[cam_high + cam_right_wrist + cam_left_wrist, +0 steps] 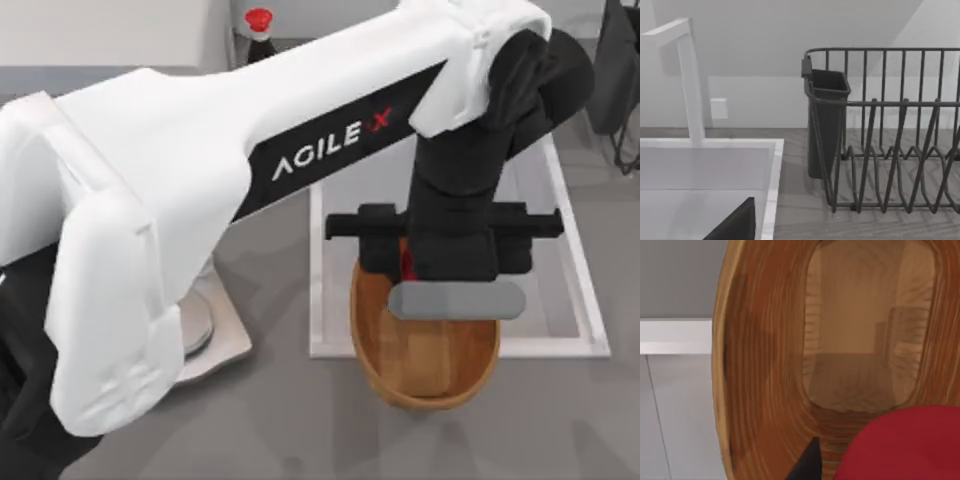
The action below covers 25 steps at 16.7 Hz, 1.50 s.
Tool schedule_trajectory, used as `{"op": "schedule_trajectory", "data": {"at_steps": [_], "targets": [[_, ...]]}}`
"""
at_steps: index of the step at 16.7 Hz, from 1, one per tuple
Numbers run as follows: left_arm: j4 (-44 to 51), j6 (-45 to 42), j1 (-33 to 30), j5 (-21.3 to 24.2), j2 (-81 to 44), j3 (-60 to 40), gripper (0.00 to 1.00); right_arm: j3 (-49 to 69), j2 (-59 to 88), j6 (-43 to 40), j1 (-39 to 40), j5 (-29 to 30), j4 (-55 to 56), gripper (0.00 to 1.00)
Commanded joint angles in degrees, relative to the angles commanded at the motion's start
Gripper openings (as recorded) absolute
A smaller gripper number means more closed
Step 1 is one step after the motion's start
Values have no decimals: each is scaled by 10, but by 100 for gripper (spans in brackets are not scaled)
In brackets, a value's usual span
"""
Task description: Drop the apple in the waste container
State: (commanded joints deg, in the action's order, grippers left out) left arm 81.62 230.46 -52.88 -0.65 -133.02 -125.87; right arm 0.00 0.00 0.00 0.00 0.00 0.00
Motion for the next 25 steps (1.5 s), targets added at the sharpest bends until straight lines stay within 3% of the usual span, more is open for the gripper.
{"op": "schedule_trajectory", "data": {"at_steps": [8,21,25], "targets": [[-27,5,2,6,2,46,0,0,0,0,0,0,0,100],[-27,5,2,6,2,46,98,0,0,0,0,0,0,100],[-27,5,2,6,2,46,100,0,0,0,0,0,0,100]]}}
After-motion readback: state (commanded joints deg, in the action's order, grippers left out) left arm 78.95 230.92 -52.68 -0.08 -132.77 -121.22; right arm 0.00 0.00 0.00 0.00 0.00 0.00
